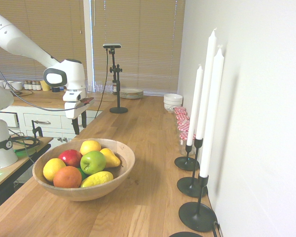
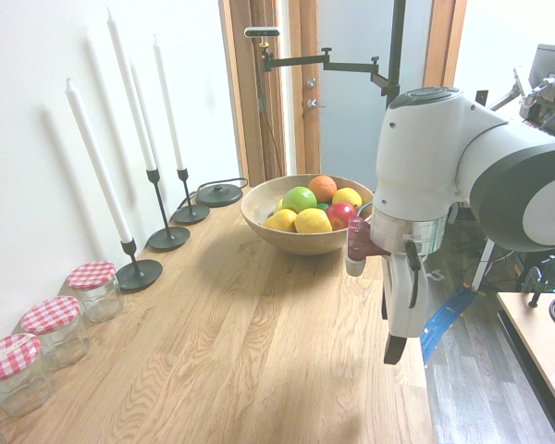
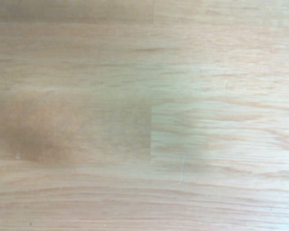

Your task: Take green apple out of the basket

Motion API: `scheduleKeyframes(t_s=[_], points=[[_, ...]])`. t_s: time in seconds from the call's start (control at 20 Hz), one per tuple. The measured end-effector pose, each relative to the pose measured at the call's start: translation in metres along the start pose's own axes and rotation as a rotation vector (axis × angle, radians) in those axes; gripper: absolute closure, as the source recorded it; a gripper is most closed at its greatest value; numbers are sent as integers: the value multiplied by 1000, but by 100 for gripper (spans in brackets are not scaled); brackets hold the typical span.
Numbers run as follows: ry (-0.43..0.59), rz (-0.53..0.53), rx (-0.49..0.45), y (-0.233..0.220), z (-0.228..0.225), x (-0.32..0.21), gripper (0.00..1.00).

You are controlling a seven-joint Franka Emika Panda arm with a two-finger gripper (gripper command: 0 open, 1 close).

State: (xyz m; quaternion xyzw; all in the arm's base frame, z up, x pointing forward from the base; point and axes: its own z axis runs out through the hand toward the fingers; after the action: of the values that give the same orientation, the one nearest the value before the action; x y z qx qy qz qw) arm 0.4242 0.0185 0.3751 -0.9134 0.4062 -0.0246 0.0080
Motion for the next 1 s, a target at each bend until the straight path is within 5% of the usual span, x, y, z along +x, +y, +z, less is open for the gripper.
scheduleKeyframes(t_s=[0.55,1.0], points=[[9,12,6,-6,-33,21,0],[49,62,19,12,-100,122,0]])
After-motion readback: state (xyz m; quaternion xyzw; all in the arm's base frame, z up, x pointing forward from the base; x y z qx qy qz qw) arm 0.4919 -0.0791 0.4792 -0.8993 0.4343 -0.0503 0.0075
